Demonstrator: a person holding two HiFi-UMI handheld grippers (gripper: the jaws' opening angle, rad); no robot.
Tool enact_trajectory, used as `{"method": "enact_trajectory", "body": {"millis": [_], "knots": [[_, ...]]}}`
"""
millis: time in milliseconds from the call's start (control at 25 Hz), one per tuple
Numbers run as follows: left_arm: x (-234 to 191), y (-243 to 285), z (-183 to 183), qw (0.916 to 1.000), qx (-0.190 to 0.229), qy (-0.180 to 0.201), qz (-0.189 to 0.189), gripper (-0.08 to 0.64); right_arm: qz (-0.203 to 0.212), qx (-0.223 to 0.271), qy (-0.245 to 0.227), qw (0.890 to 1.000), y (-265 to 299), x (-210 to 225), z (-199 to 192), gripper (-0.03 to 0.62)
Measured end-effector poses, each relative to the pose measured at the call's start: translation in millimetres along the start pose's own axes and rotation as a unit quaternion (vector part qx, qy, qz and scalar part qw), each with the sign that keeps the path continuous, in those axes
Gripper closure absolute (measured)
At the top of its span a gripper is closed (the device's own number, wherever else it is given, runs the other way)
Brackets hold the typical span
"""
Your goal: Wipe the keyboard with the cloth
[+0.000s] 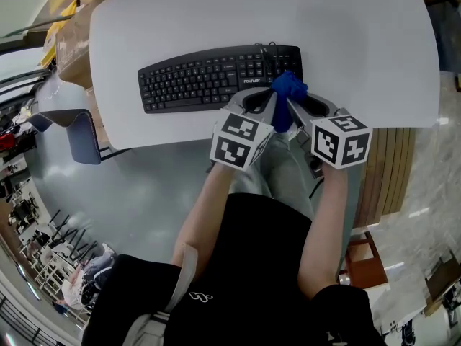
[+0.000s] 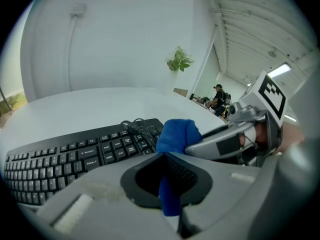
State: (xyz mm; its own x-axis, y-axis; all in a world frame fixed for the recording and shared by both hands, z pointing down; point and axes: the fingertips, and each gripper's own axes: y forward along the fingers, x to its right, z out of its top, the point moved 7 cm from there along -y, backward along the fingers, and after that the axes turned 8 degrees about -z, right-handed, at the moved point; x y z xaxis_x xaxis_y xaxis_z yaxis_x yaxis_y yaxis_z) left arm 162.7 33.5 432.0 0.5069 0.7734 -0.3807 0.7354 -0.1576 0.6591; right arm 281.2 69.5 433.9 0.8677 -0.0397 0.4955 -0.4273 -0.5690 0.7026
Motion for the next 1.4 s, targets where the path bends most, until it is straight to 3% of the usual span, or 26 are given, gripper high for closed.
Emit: {"method": "enact_trajectory", "body": {"millis": [520, 920, 1200, 1400], "knots": [[31.9, 29.5, 10.7, 0.9994, -0.001, 0.020, -0.028, 0.561, -0.041, 0.008, 0.015, 0.999, -21.8, 38.1, -4.0, 0.502], [36.6, 12.6, 22.2, 0.9990, 0.023, 0.038, -0.008, 0.561, -0.074, 0.062, -0.001, 0.995, -53.8, 44.8, 22.5, 0.502], [33.8, -54.1, 34.5, 0.9933, 0.101, 0.041, 0.037, 0.561, -0.107, 0.173, -0.050, 0.978, -98.7, -1.9, 40.2, 0.502], [20.5, -127.3, 55.4, 0.9748, 0.203, 0.050, 0.078, 0.561, -0.108, 0.272, -0.102, 0.951, -120.7, -58.7, 63.4, 0.502]]}}
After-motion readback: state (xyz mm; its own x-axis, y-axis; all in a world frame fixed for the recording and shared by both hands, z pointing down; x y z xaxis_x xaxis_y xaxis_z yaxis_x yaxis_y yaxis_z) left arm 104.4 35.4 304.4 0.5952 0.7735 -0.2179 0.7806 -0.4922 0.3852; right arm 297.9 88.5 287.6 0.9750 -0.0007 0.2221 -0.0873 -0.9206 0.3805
